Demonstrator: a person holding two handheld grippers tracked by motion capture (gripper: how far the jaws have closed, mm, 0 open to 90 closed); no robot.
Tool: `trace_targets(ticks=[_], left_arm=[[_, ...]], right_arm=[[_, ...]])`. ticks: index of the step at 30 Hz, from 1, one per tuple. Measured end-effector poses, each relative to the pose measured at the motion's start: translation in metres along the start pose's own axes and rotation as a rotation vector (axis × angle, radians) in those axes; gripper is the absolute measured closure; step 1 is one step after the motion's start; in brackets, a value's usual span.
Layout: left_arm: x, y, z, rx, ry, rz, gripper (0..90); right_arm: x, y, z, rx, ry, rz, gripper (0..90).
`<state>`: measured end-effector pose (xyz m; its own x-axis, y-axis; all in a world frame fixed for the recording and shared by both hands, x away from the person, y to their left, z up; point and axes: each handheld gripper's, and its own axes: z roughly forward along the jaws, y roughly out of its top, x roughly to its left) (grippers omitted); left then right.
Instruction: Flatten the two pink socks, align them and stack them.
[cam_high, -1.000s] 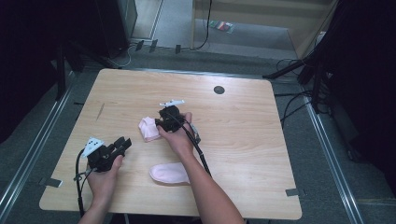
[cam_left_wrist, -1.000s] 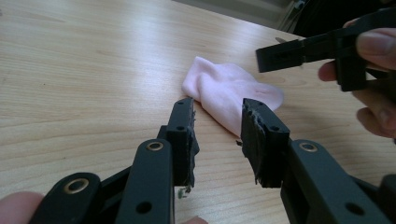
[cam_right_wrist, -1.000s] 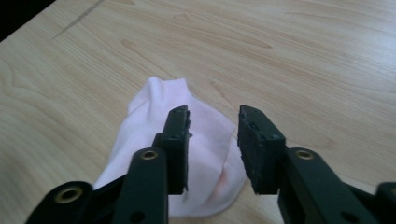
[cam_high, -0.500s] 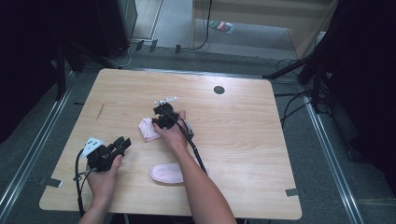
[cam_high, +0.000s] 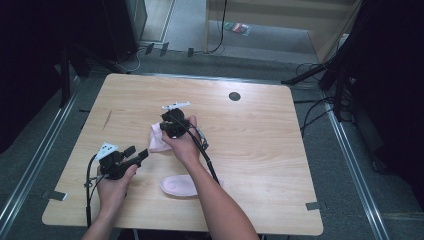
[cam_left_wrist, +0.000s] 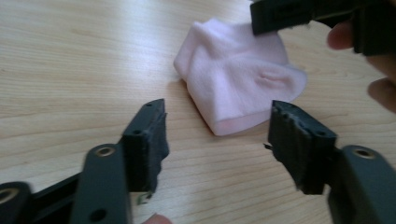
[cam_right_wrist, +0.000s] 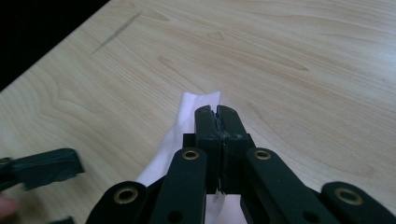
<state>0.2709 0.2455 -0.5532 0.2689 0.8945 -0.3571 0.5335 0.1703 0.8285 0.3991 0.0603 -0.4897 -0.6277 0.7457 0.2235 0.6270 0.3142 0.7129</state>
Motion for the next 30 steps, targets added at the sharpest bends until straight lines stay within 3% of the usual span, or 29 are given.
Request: trace_targets(ticks=[3, 8, 11, 15, 20, 24, 27, 28, 30], left_arm=[[-0.008, 0.001, 0.007, 0.034, 0.008, 0.010, 30.7], [-0.016, 0.004, 0.021, 0.107, 0.020, 0.029, 28.8], [-0.018, 0.008, 0.033, 0.144, -0.008, 0.022, 28.9], [-0.021, 0.012, 0.042, 0.147, -0.009, 0.026, 29.6], [-0.022, 0.020, 0.052, 0.129, 0.009, -0.001, 31.6], [-0.019, 0.021, 0.055, 0.080, 0.027, 0.003, 50.0], [-0.021, 0.023, 0.052, 0.032, -0.012, 0.018, 66.3], [-0.021, 0.023, 0.052, 0.032, -0.012, 0.018, 74.2], [-0.023, 0.027, 0.044, -0.014, -0.027, 0.038, 87.6]], right_arm=[[0.003, 0.002, -0.006, -0.010, 0.020, 0.007, 90.0], [0.007, 0.009, -0.017, -0.026, 0.019, 0.002, 90.0], [0.009, 0.016, -0.025, -0.035, 0.014, -0.002, 90.0], [0.013, 0.021, -0.033, -0.053, 0.023, -0.003, 90.0], [0.021, 0.026, -0.047, -0.073, 0.051, -0.015, 90.0], [0.023, 0.029, -0.062, -0.100, 0.082, -0.013, 90.0], [0.018, 0.030, -0.071, -0.107, 0.150, 0.041, 90.0], [0.018, 0.030, -0.073, -0.107, 0.166, 0.042, 90.0], [0.019, 0.030, -0.077, -0.113, 0.167, 0.020, 90.0]])
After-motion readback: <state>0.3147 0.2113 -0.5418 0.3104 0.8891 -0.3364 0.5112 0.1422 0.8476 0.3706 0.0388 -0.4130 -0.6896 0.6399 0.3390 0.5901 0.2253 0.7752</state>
